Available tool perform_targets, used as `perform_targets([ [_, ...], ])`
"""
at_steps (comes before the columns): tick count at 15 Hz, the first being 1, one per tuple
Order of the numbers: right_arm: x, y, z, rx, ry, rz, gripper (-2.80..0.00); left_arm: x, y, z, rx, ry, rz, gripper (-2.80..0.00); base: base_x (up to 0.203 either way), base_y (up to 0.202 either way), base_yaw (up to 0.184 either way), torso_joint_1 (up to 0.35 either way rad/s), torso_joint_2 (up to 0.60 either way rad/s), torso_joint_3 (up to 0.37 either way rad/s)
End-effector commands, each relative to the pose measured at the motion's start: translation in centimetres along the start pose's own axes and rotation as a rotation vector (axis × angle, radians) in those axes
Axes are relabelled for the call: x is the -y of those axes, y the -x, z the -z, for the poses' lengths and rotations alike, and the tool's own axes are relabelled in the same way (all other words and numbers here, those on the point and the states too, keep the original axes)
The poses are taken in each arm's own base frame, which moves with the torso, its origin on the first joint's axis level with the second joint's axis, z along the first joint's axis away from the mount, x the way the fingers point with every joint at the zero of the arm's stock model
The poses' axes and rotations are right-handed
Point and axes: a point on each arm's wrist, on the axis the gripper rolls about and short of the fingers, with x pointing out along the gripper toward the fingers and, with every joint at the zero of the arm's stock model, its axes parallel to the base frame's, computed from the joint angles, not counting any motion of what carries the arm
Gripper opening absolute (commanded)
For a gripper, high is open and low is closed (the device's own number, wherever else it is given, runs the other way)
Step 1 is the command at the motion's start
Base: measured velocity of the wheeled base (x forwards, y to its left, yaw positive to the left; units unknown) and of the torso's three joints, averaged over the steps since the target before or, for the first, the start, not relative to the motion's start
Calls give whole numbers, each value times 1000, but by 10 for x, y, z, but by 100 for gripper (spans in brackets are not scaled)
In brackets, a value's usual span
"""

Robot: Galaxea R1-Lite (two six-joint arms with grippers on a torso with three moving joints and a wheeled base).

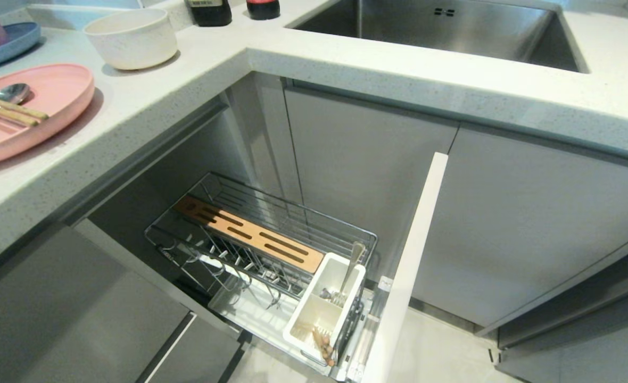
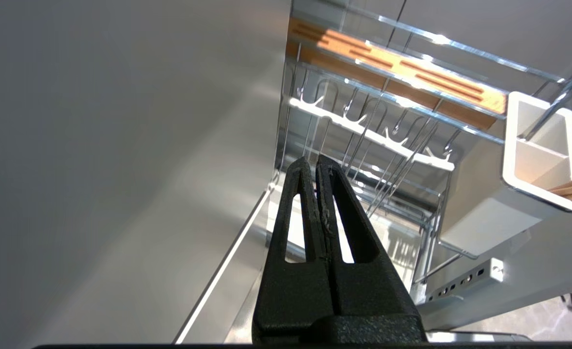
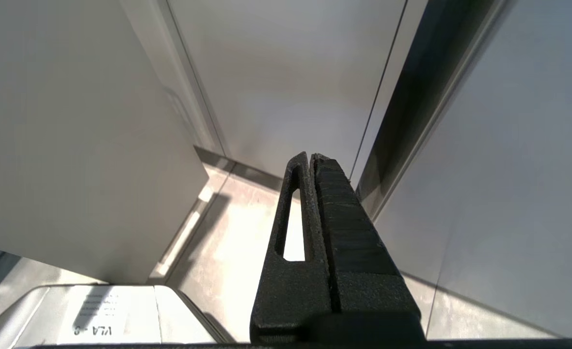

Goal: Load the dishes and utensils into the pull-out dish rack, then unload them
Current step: Pick up the chopsticks and place it in the cupboard

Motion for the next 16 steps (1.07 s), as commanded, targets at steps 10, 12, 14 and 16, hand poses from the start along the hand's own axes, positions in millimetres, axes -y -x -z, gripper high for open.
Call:
perform_targets([
  [10, 0, 0, 0, -2, 0, 0, -280, 0, -2, 7, -27, 1, -3, -280, 0, 0, 0, 3, 2, -124],
  [12, 0, 0, 0, -2, 0, 0, -280, 0, -2, 7, -27, -4, -2, -280, 0, 0, 0, 0, 0, 0],
  [14, 0, 0, 0, -2, 0, 0, -280, 0, -2, 7, -25, -38, 4, -280, 0, 0, 0, 0, 0, 0],
  [16, 0, 0, 0, -2, 0, 0, -280, 0, -2, 6, -14, -104, 29, -280, 0, 0, 0, 0, 0, 0],
])
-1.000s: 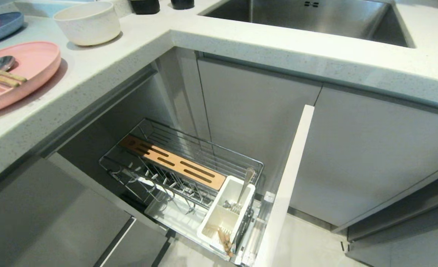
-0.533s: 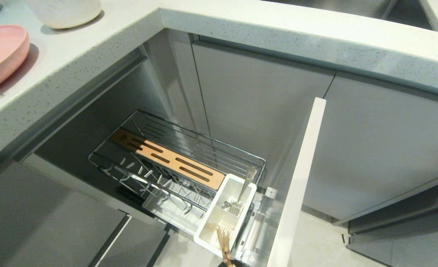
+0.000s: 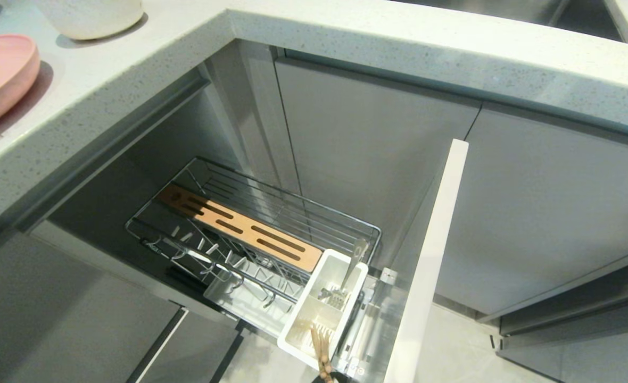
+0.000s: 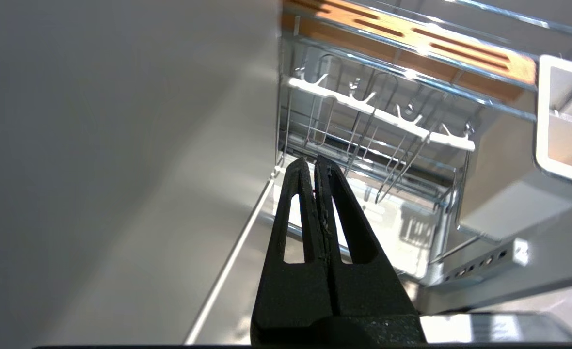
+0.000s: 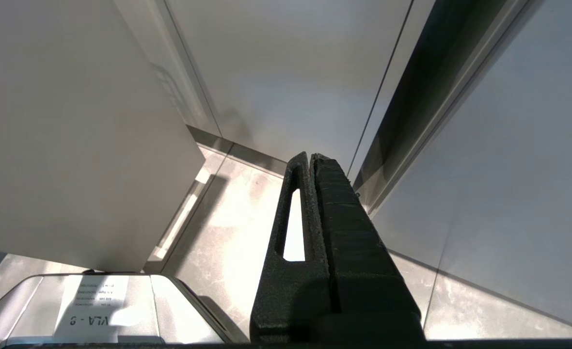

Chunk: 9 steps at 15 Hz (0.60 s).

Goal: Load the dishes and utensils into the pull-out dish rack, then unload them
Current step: Pick up the chopsticks and place it in the cupboard

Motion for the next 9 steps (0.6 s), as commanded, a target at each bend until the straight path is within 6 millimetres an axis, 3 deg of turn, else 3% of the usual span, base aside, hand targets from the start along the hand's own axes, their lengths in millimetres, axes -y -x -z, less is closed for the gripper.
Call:
perform_targets([
  [1, 0, 0, 0, -2, 0, 0, -280, 1, -2, 5, -1, -62, 25, -280, 0, 0, 0, 0, 0, 0],
  [6, 0, 0, 0, -2, 0, 0, -280, 5, 18, -56, 222, -49, 231, -280, 0, 0, 0, 0, 0, 0],
  [9, 0, 0, 0, -2, 0, 0, -280, 7, 50, -111, 335, -77, 305, -280, 0, 0, 0, 0, 0, 0],
])
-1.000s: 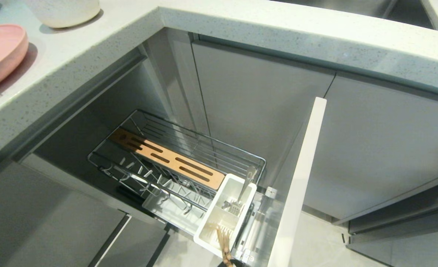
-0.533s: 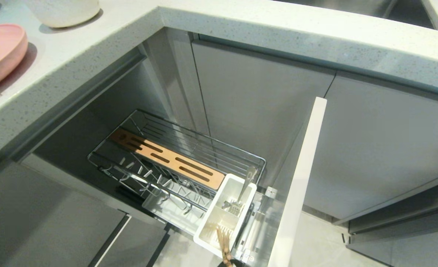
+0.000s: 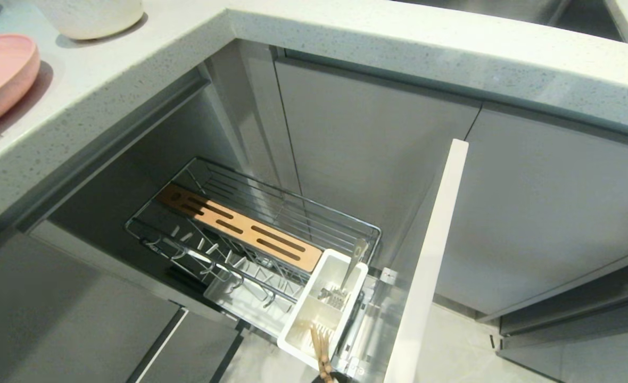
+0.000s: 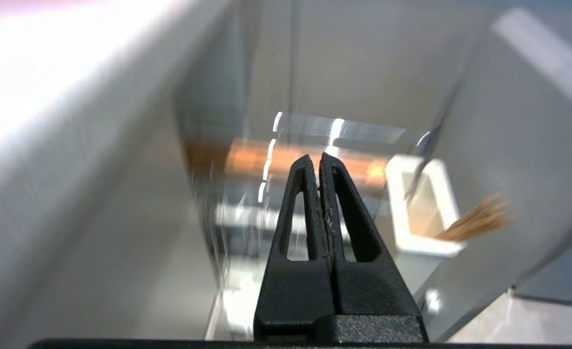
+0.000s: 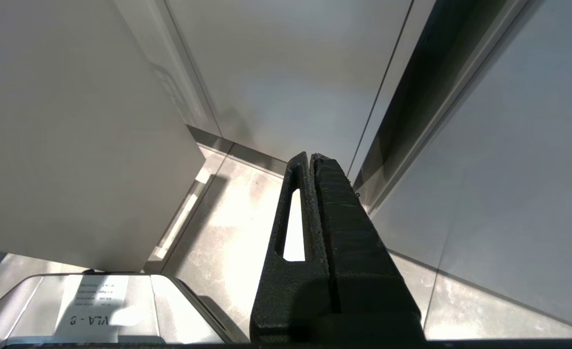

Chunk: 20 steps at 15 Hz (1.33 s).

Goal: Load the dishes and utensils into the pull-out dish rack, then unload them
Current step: Pick up the chopsticks and place it in the cupboard

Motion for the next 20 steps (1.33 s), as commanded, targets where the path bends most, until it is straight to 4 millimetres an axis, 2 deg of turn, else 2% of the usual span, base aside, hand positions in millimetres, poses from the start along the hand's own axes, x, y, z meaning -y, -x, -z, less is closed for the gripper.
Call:
perform_targets([
  [1, 0, 0, 0, -2, 0, 0, -280, 2, 8, -44, 82, -31, 34, -280, 0, 0, 0, 0, 0, 0],
  [4, 0, 0, 0, -2, 0, 0, -280, 1, -1, -123, 176, -82, 60, -280, 0, 0, 0, 0, 0, 0],
  [7, 0, 0, 0, -2, 0, 0, -280, -7, -45, -199, 218, -153, -15, -280, 0, 0, 0, 0, 0, 0],
  [9, 0, 0, 0, -2, 0, 0, -280, -18, -80, -236, 237, -195, -83, -280, 0, 0, 0, 0, 0, 0],
  [10, 0, 0, 0, -2, 0, 0, -280, -26, -100, -248, 232, -201, -119, -280, 0, 0, 0, 0, 0, 0],
  [12, 0, 0, 0, -2, 0, 0, -280, -45, -135, -260, 213, -195, -190, -280, 0, 0, 0, 14, 4, 3],
  [14, 0, 0, 0, -2, 0, 0, -280, -67, -166, -262, 191, -148, -272, -280, 0, 0, 0, 0, 0, 0],
  [17, 0, 0, 0, -2, 0, 0, -280, -96, -213, -256, 176, 81, -349, -280, 0, 0, 0, 0, 0, 0],
  [20, 0, 0, 0, -2, 0, 0, -280, -97, -247, -238, 63, 262, -379, -280, 0, 0, 0, 0, 0, 0],
])
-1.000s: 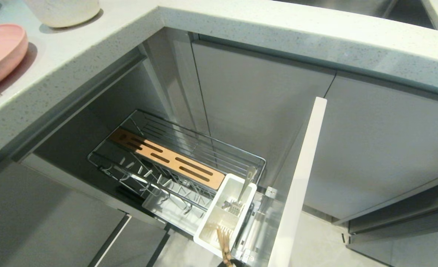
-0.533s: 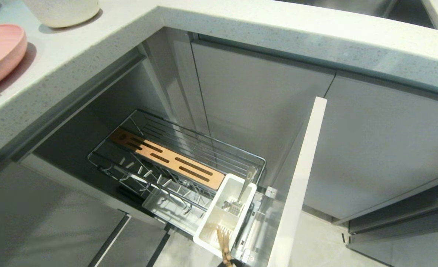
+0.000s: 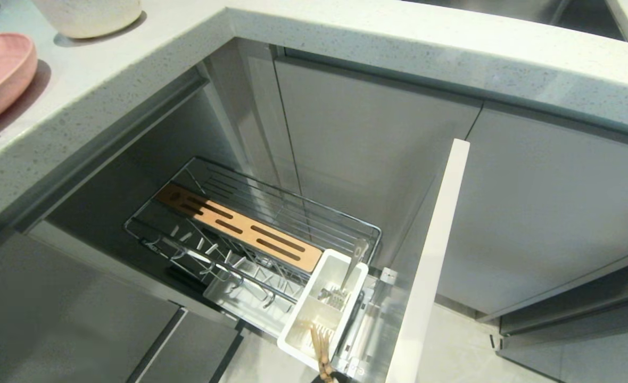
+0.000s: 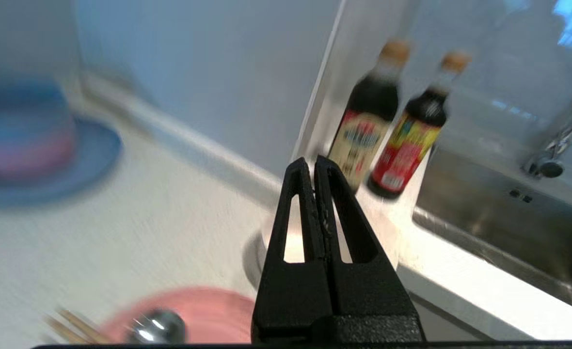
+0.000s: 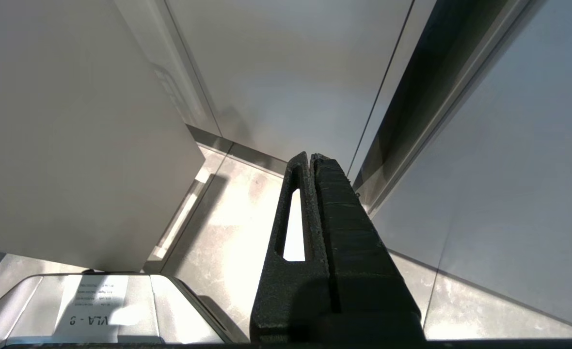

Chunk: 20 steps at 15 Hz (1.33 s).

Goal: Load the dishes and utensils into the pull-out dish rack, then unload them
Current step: Pick up the chopsticks and place it in the cupboard

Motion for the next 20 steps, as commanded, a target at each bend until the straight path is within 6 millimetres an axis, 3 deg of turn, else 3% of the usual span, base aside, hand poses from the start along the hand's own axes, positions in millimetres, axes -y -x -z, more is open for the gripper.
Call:
perform_targets([
  [1, 0, 0, 0, -2, 0, 0, -280, 6, -30, 27, -133, 60, -25, -280, 0, 0, 0, 0, 0, 0],
  [3, 0, 0, 0, -2, 0, 0, -280, 8, -28, 34, -194, 144, -84, -280, 0, 0, 0, 0, 0, 0],
  [10, 0, 0, 0, -2, 0, 0, -280, -4, 17, 36, -356, 258, -263, -280, 0, 0, 0, 0, 0, 0],
  [16, 0, 0, 0, -2, 0, 0, -280, -11, 23, 48, -451, 234, -413, -280, 0, 0, 0, 0, 0, 0],
  [20, 0, 0, 0, -2, 0, 0, -280, -12, 16, 61, -521, 191, -463, -280, 0, 0, 0, 0, 0, 0],
])
